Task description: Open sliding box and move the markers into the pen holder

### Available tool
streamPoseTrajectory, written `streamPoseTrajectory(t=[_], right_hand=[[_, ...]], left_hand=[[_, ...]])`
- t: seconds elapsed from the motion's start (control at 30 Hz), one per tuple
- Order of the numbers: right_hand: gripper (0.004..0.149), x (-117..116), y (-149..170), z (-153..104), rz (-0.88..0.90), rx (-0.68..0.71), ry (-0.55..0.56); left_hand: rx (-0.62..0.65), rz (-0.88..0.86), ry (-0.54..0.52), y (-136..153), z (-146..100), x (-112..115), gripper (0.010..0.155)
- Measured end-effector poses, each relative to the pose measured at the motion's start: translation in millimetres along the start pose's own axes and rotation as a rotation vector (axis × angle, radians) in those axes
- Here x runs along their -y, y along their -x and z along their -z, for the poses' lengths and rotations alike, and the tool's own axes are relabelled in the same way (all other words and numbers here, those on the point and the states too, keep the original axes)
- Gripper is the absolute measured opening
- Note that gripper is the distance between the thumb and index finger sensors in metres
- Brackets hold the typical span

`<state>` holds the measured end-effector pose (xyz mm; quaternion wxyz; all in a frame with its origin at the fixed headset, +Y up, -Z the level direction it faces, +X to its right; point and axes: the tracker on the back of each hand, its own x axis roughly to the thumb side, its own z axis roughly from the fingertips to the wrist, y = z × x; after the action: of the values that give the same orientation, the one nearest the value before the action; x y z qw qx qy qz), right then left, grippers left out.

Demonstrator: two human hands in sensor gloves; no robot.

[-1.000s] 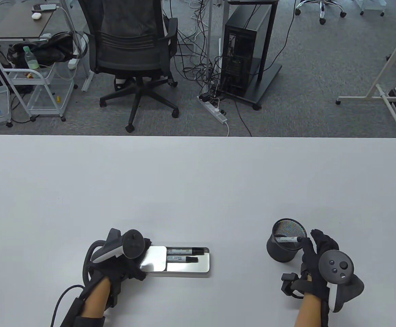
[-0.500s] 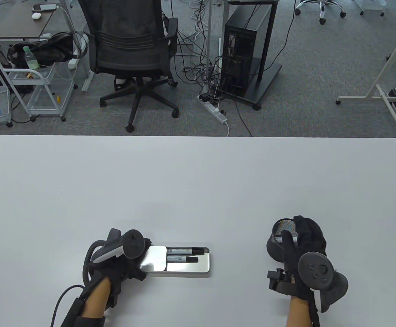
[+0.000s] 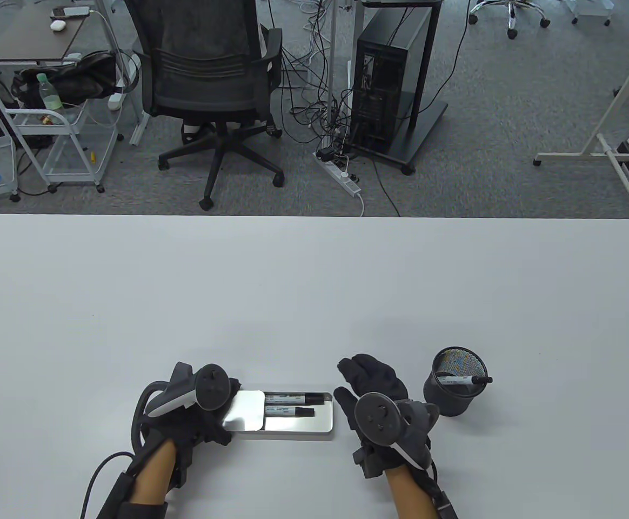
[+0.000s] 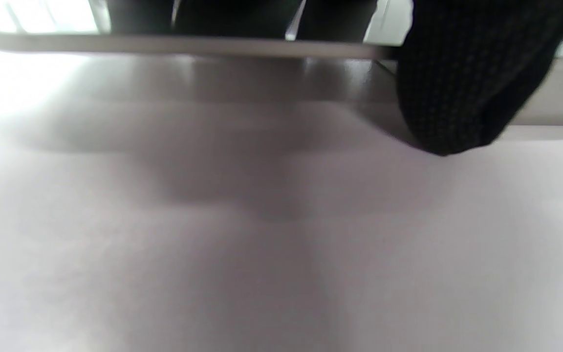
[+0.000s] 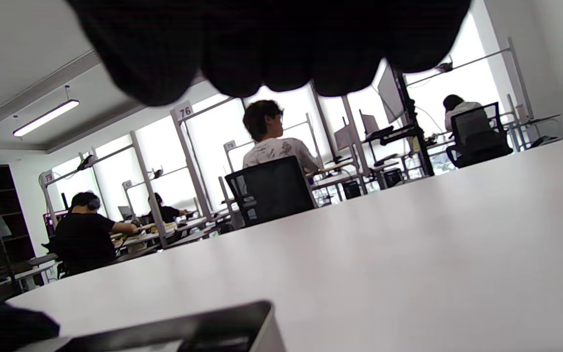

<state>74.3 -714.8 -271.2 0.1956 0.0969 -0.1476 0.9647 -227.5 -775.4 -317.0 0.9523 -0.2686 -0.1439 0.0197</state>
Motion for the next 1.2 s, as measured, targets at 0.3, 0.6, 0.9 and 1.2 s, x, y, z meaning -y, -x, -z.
streamPoseTrajectory(t=[0.3,0.6,0.9,1.2], right_hand=[[0.050,-33.2,-26.5,5.5,-0.078,0.086,-0.147],[0.046,-51.5,-48.7,13.2,-0.168,0.118,-0.257],[0.033,-73.3,-57.8,13.8,-0.337,0.141,-0.337],[0.024,-81.8,-60.5,11.6,-0.423,0.164,-0.317]], left_hand=[[-0.003,0.009,0.008,-0.5,0.1,-0.7,0.081],[0.000,0.007,0.006,-1.0,0.5,-0.6,0.081],[0.001,0.007,0.007,-0.9,0.7,-0.5,0.081],[0.001,0.006,0.008,-0.8,0.7,-0.6,0.081]])
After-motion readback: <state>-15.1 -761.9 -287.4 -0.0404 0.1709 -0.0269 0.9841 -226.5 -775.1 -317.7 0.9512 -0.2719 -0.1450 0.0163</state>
